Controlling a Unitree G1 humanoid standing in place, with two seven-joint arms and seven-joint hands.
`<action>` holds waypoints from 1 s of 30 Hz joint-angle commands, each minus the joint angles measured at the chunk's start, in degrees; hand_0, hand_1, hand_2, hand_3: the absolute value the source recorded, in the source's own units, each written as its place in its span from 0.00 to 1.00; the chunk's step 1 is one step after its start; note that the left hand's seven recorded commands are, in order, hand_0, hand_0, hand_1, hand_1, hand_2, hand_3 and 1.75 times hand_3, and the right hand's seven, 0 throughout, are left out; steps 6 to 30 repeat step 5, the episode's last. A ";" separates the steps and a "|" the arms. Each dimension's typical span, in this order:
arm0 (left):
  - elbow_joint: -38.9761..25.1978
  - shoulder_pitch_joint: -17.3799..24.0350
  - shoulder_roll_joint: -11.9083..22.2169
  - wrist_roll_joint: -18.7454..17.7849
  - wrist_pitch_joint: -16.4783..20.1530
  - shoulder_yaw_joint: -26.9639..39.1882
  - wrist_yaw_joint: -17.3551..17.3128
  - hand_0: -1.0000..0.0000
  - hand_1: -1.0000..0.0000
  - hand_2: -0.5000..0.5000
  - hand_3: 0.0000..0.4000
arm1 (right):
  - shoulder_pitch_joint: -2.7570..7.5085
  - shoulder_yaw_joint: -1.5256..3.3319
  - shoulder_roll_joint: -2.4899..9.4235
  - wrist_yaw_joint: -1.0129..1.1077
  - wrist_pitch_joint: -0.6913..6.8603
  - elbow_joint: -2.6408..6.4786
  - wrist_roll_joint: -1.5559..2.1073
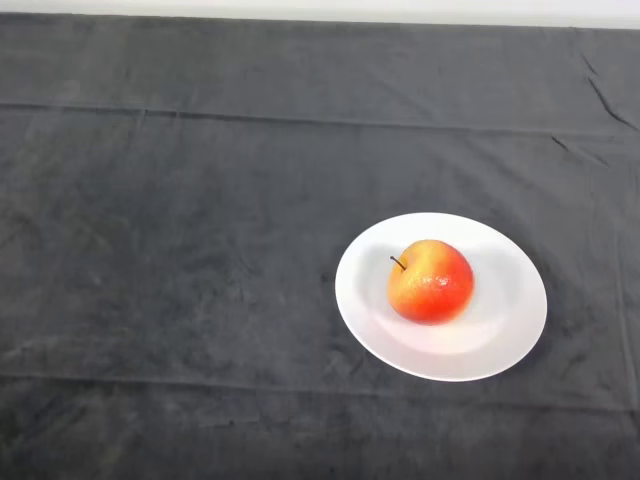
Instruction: Move the apple to the plate
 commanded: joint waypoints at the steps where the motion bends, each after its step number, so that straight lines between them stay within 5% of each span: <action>1: 2.54 -3.64 1.49 0.56 -0.77 1.86 -0.12 1.00 1.00 0.50 0.00 | 0.65 -0.45 -1.89 0.13 -0.03 -0.15 0.64; 30: 2.51 -3.66 1.46 0.61 -0.77 1.90 -0.12 1.00 1.00 0.50 0.00 | 0.65 -0.45 -1.89 0.13 -0.03 -0.15 0.64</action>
